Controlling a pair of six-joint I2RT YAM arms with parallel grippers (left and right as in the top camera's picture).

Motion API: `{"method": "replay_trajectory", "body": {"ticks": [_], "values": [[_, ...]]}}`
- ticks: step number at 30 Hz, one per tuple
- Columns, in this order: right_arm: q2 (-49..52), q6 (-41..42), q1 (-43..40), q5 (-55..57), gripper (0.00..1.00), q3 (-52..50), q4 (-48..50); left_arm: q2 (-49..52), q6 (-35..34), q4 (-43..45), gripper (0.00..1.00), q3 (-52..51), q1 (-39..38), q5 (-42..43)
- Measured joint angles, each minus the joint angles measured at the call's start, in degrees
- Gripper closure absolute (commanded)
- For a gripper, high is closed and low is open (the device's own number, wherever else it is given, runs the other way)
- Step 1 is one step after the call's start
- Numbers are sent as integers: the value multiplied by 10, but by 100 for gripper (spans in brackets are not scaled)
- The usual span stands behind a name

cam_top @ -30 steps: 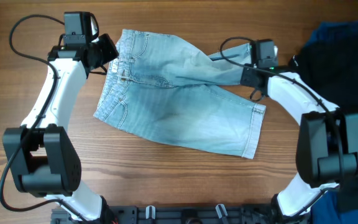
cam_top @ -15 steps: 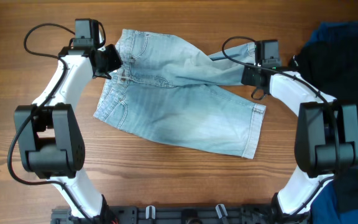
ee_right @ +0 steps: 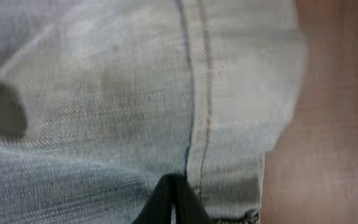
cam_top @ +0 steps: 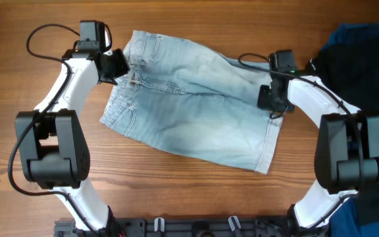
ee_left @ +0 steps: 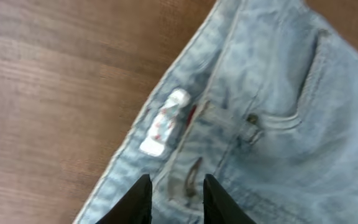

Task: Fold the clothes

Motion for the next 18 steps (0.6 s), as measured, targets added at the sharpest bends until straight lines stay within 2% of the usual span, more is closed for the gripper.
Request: {"method": "replay_trajectory", "body": {"ticks": [1, 3, 5, 11, 14, 18], "values": [[-4, -2, 0, -4, 90, 4, -20, 0, 5, -7, 64, 0, 0, -3], [-27, -11, -1, -21, 71, 21, -56, 0, 12, -17, 57, 0, 0, -8], [-66, -24, -1, -40, 66, 39, -70, 0, 23, -26, 56, 0, 0, -10], [-186, -29, -1, -85, 66, 55, -126, 2, 73, -17, 54, 0, 0, 7], [-205, -31, 0, -94, 66, 55, -158, 15, 92, -10, 54, 0, 0, 19], [-210, -31, -1, -98, 67, 55, -178, 54, 102, 6, 60, 0, 0, 43]]}}
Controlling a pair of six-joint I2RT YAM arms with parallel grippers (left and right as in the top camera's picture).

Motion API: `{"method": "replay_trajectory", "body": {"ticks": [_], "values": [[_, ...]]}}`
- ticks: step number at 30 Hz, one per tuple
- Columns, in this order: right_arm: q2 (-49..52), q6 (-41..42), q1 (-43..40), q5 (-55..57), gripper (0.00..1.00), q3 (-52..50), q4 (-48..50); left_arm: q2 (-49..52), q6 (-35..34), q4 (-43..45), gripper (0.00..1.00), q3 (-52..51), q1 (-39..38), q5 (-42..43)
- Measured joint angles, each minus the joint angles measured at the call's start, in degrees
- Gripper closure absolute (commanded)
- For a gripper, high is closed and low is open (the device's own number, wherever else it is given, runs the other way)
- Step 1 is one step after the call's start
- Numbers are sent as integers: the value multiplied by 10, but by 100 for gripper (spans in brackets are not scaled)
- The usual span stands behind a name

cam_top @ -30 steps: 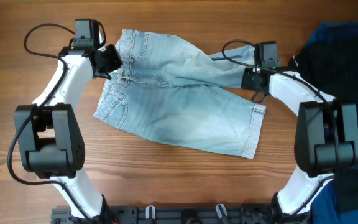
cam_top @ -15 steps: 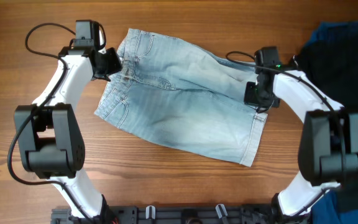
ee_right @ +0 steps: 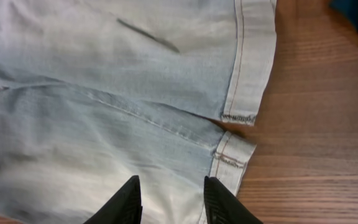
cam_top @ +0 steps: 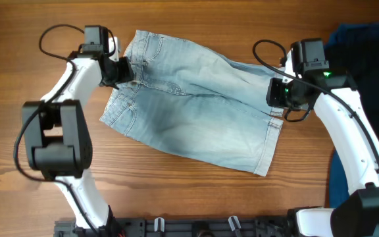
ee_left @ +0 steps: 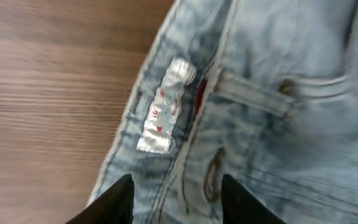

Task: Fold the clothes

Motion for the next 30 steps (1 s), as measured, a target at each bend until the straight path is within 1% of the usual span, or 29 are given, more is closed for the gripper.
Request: {"method": "replay_trajectory", "body": {"ticks": [2, 4, 6, 7, 8, 9, 19, 25, 30], "values": [[0, 0, 0, -2, 67, 0, 0, 25, 3, 11, 66, 0, 0, 9], [0, 0, 0, -2, 67, 0, -2, 26, 5, 15, 70, 1, 0, 15], [0, 0, 0, -2, 67, 0, -4, 26, 6, 15, 80, 1, 1, 24], [0, 0, 0, -2, 67, 0, -4, 26, 7, 15, 88, 1, 1, 29], [0, 0, 0, -2, 67, 0, -4, 26, 8, 15, 93, 1, 1, 37], [0, 0, 0, -2, 67, 0, -5, 26, 13, 14, 96, 1, 1, 46], [0, 0, 0, -2, 67, 0, -9, 26, 10, -12, 96, 2, 2, 65], [0, 0, 0, -1, 69, 0, -7, 21, 1, -58, 96, 2, 13, 69], [0, 0, 0, -1, 70, 0, 1, 17, -19, -125, 96, 3, 35, 69]]}}
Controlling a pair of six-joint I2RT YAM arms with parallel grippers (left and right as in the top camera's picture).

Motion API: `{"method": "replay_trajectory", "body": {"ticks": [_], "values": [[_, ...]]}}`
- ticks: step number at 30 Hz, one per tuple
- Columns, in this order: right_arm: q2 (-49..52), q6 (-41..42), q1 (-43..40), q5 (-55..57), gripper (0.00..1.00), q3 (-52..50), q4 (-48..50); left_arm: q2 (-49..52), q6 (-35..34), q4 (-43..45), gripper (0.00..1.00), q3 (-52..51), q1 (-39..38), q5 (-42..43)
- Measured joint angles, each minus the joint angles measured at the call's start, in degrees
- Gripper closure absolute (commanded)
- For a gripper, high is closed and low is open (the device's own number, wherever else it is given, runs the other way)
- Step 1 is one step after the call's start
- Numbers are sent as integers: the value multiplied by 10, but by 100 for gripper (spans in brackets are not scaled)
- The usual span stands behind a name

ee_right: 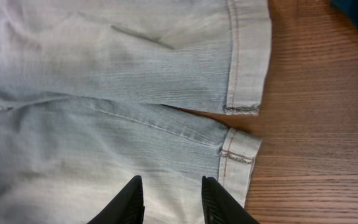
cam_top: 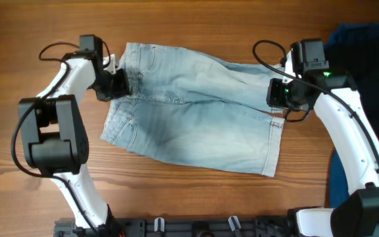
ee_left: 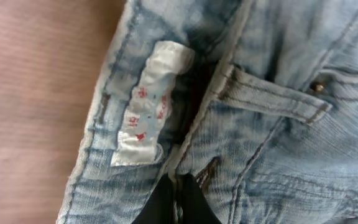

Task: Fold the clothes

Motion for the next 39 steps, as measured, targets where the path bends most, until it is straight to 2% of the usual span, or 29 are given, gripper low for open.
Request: {"method": "replay_trajectory", "body": {"ticks": [5, 9, 16, 19, 22, 23, 25, 26, 27, 32, 39], "values": [[0, 0, 0, 0, 71, 0, 1, -1, -19, -22, 96, 0, 20, 0], [0, 0, 0, 0, 75, 0, 1, -1, -32, -36, 96, 0, 31, 0], [0, 0, 0, 0, 74, 0, 19, -24, -59, -62, 96, 0, 32, -17], [0, -2, 0, 0, 89, 0, 59, -59, -93, -78, 96, 0, 32, -47], [0, -4, 0, 2, 95, 0, 100, -71, -117, -89, 96, 0, 32, -79], [0, -4, 0, 2, 96, 0, 109, -71, -122, -90, 94, -1, 32, -85], [5, -9, 0, 2, 96, 0, 127, -71, -131, -90, 67, -2, 32, -93], [9, -13, 0, 2, 96, 0, 135, -71, -134, -90, 61, -3, 32, -96], [17, -17, 0, 2, 96, 0, 147, -71, -139, -91, 59, -4, 32, -100], [102, -42, 0, -20, 96, 0, 232, -71, -147, -90, 59, -7, 33, -109], [234, -80, 0, -91, 96, 0, 368, -72, -136, -52, 66, -8, 21, -88]]}}
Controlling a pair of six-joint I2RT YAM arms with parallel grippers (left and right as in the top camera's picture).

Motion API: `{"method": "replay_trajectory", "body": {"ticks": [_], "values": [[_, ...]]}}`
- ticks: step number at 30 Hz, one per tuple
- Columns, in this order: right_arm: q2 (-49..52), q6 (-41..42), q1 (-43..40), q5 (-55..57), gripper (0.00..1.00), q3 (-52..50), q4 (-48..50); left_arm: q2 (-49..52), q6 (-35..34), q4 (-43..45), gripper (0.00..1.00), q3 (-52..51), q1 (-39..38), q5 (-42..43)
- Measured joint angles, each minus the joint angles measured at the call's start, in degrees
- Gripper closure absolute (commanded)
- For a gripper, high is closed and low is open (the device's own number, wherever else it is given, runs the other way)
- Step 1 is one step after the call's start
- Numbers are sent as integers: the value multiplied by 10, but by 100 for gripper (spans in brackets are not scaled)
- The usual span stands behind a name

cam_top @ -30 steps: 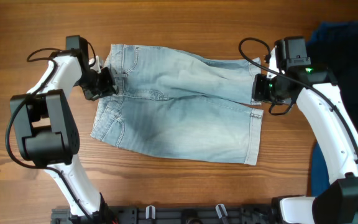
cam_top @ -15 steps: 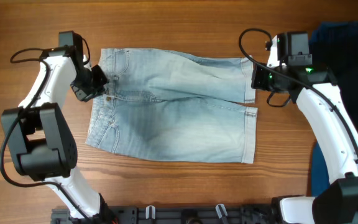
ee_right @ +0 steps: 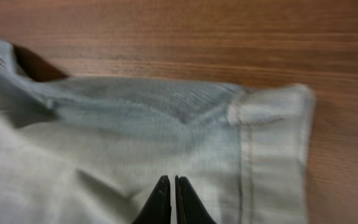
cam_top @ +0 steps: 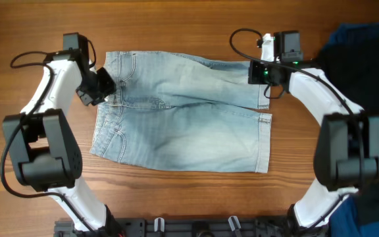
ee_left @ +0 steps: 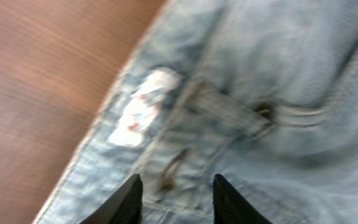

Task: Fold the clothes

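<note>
Light blue denim shorts [cam_top: 183, 125] lie flat on the wooden table [cam_top: 189, 26], waistband to the left and leg hems to the right. My left gripper [cam_top: 104, 87] is at the waistband; in the left wrist view it [ee_left: 174, 202] stands open over the denim beside the white label [ee_left: 143, 107]. At the upper leg, close to its hem [ee_right: 272, 143], sits my right gripper [cam_top: 258, 74]. The right wrist view shows that gripper [ee_right: 169, 193] shut, its tips pinched on the leg fabric.
A heap of dark blue clothing [cam_top: 367, 46] lies at the table's right edge, behind the right arm. A black rail [cam_top: 189, 227] runs along the front edge.
My left gripper has let go of the waistband and stands open. My right gripper, open above the legs before, is now shut on the upper leg. The shorts lie further left and squarer.
At first the shorts lay slanted, my right gripper shut on a leg and the left open at the waistband. Then both were open. Then the left was shut on the waistband, the shorts less slanted. Now the shorts lie square, left open, right shut.
</note>
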Motion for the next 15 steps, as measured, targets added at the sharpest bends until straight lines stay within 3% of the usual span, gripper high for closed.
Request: {"method": "replay_trajectory", "body": {"ticks": [8, 15], "values": [[75, -2, 0, -12, 96, 0, 87, 0, 8, 118, 66, -2, -66, 1], [97, 4, 0, 28, 96, 0, 170, 20, 11, 143, 70, -2, -71, -59]]}}
